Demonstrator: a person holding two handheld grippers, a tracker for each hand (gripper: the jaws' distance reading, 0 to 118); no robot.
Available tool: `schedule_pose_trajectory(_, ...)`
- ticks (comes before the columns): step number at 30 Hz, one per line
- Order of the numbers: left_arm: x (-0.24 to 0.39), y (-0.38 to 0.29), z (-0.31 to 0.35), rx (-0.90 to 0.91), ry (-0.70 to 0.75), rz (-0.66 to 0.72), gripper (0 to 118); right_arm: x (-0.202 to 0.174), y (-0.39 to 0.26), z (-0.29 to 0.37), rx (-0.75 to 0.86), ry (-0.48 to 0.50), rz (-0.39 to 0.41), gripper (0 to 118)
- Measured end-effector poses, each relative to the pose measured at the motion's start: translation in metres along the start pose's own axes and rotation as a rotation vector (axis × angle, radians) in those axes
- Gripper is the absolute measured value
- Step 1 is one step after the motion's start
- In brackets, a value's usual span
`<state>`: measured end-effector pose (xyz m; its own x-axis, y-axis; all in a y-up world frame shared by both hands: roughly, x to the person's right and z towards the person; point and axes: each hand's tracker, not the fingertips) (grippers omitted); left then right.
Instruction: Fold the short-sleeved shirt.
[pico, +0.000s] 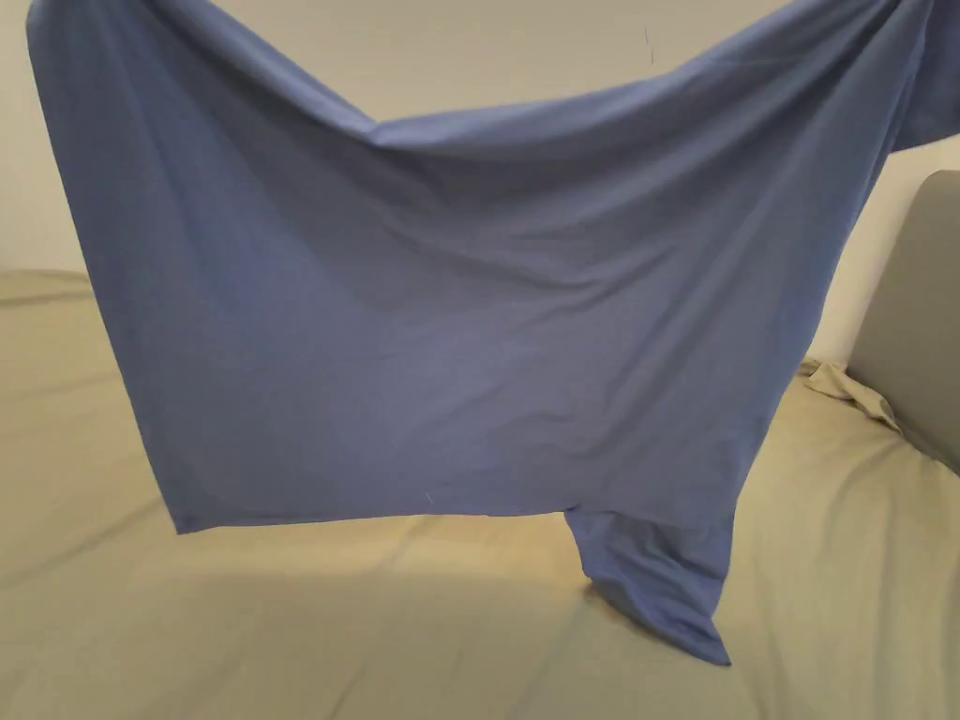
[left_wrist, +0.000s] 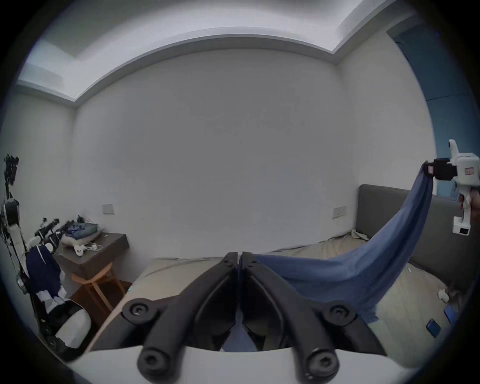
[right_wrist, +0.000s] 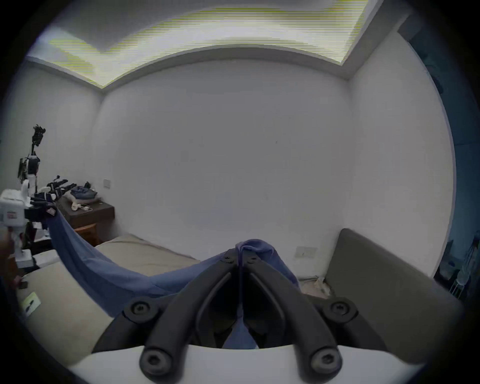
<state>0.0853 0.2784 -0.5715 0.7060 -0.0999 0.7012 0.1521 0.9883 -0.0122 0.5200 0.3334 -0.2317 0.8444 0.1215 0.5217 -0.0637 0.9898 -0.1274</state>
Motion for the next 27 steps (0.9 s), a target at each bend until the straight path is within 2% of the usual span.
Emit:
schedule_pose_trajectory(1, 0.003, -0.013, 0.010, -0.009, -0.005, 0.011, 1, -0.001, -0.012, 0.009, -0.022, 0.027, -0.018, 4)
schedule_pose_trajectory(5, 0.018, -0.073, 0.049, -0.055, -0.058, 0.026, 1, -0.008, -0.075, 0.054, -0.091, 0.063, 0.002, 4)
schedule_pose_trajectory(9, 0.027, -0.139, 0.101, -0.084, -0.068, 0.072, 1, -0.009, -0.149, 0.112, -0.139, 0.050, -0.024, 4)
schedule_pose_trajectory(15, 0.024, -0.215, 0.189, -0.138, -0.079, 0.151, 1, 0.010, -0.229, 0.203, -0.202, 0.033, -0.160, 4)
schedule_pose_trajectory(22, 0.029, -0.271, 0.267, -0.203, -0.099, 0.162, 1, -0.003, -0.295, 0.294, -0.251, 0.066, -0.235, 4)
schedule_pose_trajectory(26, 0.039, -0.306, 0.296, -0.254, -0.094, 0.140, 1, -0.019, -0.335, 0.328, -0.296, 0.059, -0.229, 4)
schedule_pose_trajectory(27, 0.039, -0.316, 0.301, -0.287, -0.100, 0.149, 1, -0.019, -0.347, 0.335, -0.322, 0.053, -0.267, 4)
